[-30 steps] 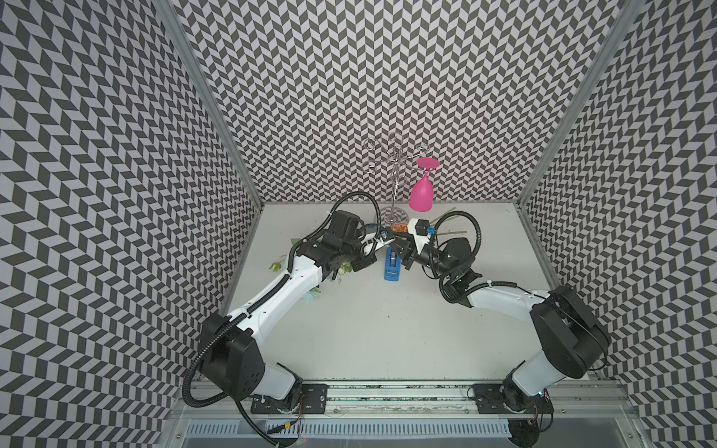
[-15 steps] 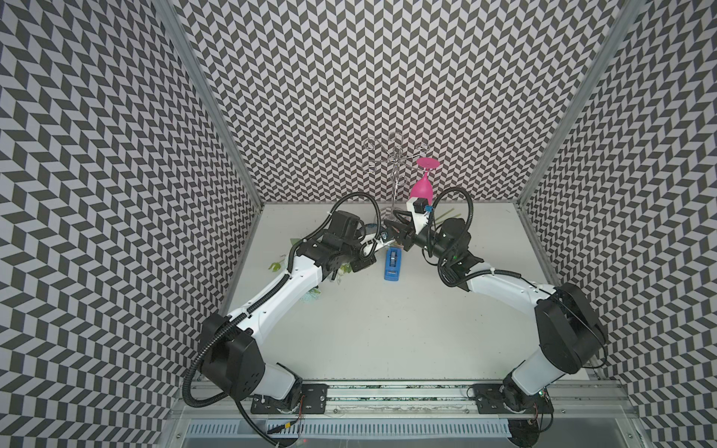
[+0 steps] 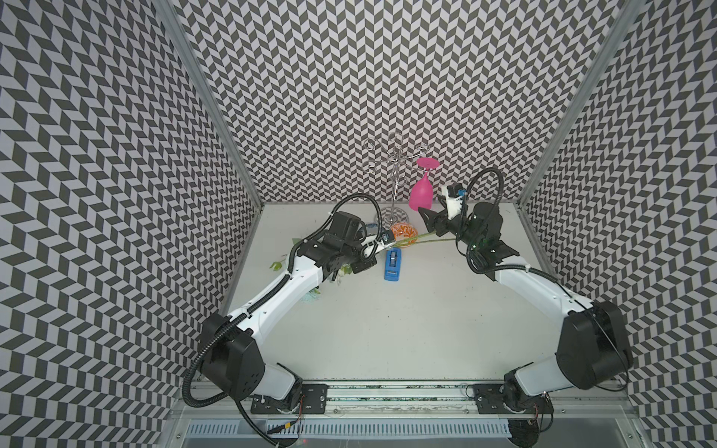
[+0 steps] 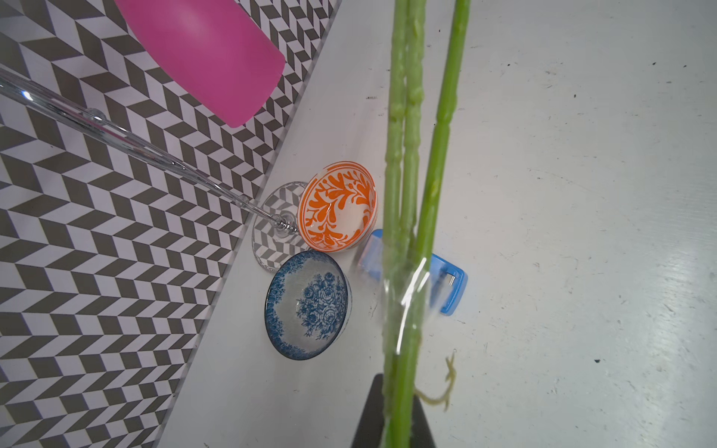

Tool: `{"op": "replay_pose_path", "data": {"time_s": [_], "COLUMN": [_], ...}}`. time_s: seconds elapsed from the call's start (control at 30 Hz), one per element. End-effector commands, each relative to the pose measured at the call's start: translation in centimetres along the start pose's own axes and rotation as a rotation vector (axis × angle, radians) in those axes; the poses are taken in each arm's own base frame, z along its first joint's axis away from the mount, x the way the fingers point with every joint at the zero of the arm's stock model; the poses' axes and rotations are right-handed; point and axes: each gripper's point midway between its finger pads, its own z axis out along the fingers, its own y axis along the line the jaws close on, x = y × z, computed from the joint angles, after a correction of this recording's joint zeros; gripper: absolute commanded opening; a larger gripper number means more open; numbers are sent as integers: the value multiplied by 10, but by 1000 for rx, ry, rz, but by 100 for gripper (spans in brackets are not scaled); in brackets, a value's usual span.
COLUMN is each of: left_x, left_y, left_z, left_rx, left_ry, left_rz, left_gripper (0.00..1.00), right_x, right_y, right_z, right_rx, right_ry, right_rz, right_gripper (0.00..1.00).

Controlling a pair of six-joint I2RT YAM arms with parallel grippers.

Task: Wrap bouquets with tape
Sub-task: Wrap the tape around the bouquet.

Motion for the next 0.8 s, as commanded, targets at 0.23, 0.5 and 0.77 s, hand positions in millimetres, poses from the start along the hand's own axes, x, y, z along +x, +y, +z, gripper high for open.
{"op": "replay_pose_path", "data": {"time_s": [0.23, 0.5, 0.77], "left_x": [-15, -15, -15], "left_y": [8, 8, 8], "left_z": [-11, -10, -11], "left_rx": [-22, -21, -21], "left_ry": [-54, -53, -58], "left_rz": [14, 10, 9], "left_gripper": [0, 0, 0], "right_x": [-44, -37, -49], "right_y": [45, 73, 58], "right_z": [-96, -115, -111], "right_rx": [-93, -144, -62], "right_ry": [-270, -310, -316], "right_rz": [-209, -270, -239], "right_gripper": [89, 91, 88]}}
